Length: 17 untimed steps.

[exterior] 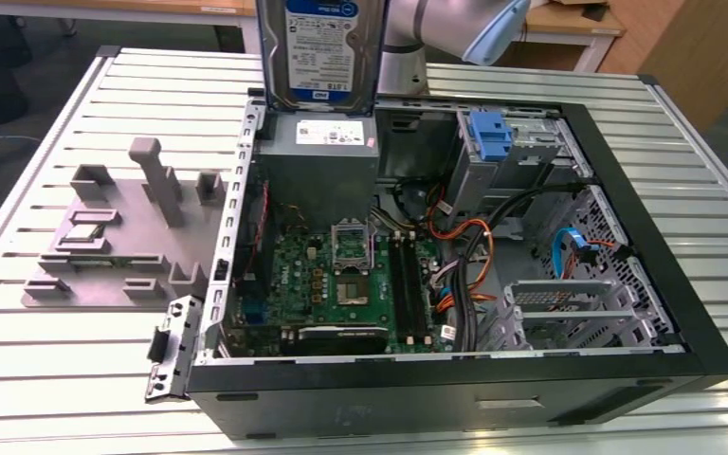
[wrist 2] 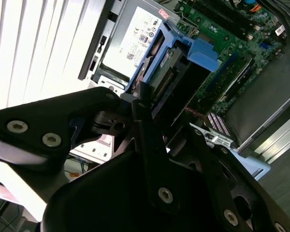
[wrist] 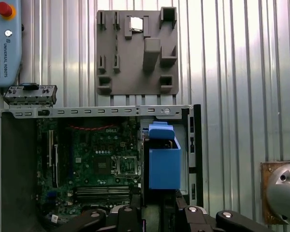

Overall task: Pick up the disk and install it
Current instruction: 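Pick up the disk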

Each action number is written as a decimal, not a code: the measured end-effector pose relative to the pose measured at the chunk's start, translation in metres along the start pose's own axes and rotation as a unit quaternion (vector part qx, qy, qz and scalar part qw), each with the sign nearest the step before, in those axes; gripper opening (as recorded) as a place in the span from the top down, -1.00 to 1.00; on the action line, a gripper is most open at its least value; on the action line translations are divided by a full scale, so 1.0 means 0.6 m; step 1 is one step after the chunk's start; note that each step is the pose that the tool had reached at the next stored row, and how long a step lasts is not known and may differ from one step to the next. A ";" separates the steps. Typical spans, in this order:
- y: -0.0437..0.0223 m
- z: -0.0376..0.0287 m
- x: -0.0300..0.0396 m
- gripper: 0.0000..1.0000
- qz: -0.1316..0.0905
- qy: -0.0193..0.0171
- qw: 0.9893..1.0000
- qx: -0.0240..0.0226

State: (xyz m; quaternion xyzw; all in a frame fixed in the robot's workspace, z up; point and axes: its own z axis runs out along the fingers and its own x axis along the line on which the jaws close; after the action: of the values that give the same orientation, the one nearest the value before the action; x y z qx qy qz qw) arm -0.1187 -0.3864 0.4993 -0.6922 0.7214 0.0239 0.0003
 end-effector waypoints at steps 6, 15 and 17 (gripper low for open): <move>-0.001 0.001 0.020 0.30 0.000 0.000 1.000 0.000; -0.014 0.003 0.027 0.30 0.000 0.000 1.000 0.000; -0.021 0.003 0.027 0.30 0.000 0.000 1.000 0.000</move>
State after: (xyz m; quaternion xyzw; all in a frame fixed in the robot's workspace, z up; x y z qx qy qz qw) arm -0.1069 -0.4030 0.4964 -0.6921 0.7214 0.0239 0.0003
